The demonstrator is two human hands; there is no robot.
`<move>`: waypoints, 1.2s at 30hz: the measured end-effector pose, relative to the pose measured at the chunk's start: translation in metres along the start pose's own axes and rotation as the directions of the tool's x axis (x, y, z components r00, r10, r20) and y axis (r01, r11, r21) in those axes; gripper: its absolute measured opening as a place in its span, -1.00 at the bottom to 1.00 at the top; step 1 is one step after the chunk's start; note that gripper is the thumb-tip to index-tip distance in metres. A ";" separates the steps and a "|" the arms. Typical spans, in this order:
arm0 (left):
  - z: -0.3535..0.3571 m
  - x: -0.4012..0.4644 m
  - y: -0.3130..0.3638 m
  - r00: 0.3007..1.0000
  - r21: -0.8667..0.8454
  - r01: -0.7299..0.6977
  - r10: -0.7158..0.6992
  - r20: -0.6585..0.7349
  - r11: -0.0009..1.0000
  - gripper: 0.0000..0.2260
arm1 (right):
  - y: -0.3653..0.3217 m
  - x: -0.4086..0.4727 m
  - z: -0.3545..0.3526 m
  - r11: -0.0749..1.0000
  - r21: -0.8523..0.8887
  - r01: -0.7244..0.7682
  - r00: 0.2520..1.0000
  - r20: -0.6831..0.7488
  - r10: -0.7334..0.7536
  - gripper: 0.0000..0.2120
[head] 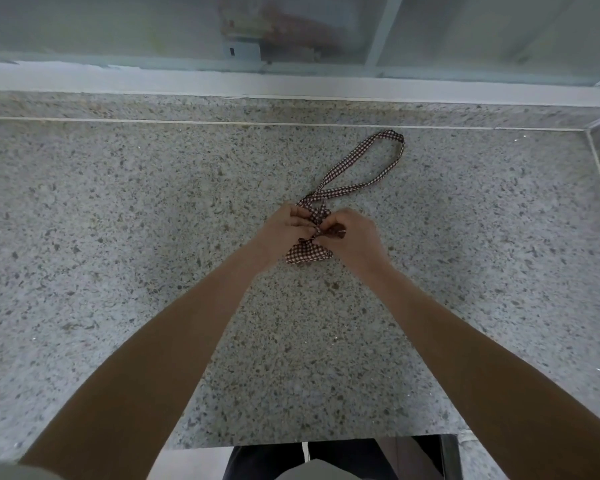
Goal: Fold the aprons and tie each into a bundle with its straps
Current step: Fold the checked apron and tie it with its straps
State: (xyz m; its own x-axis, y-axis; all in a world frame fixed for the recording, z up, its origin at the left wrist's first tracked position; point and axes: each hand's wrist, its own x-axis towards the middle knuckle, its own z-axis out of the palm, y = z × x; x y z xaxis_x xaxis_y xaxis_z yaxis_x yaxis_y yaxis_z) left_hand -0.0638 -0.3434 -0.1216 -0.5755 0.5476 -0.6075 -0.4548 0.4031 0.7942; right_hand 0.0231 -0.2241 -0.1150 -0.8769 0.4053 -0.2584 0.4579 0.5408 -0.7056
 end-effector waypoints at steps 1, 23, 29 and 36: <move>0.000 0.000 -0.001 1.000 -0.011 0.004 -0.004 0.006 1.000 -0.78 | -0.001 0.001 0.000 0.999 -0.029 0.019 1.000 -0.006 -0.019 -0.86; -0.009 -0.010 -0.003 0.942 0.393 0.013 0.121 -0.314 0.920 -0.77 | 0.003 -0.005 -0.014 0.830 -0.536 0.154 0.988 0.107 -0.114 -0.85; -0.009 -0.004 -0.003 0.938 0.399 0.058 0.086 -0.334 0.915 -0.78 | 0.009 0.002 -0.016 0.916 -0.401 0.035 0.995 0.098 0.005 -0.86; -0.009 0.015 0.025 0.892 0.691 -0.036 0.335 -0.304 0.722 -0.81 | 0.009 0.031 -0.030 0.972 -0.128 -0.199 0.980 -0.015 0.199 -0.65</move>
State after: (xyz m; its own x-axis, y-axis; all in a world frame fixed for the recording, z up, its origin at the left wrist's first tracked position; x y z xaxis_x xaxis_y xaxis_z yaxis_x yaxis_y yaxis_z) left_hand -0.0897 -0.3320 -0.1113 -0.8721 0.4005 -0.2810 0.1619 0.7782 0.6068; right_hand 0.0048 -0.1850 -0.1099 -0.7661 0.5156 -0.3838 0.6382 0.5394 -0.5493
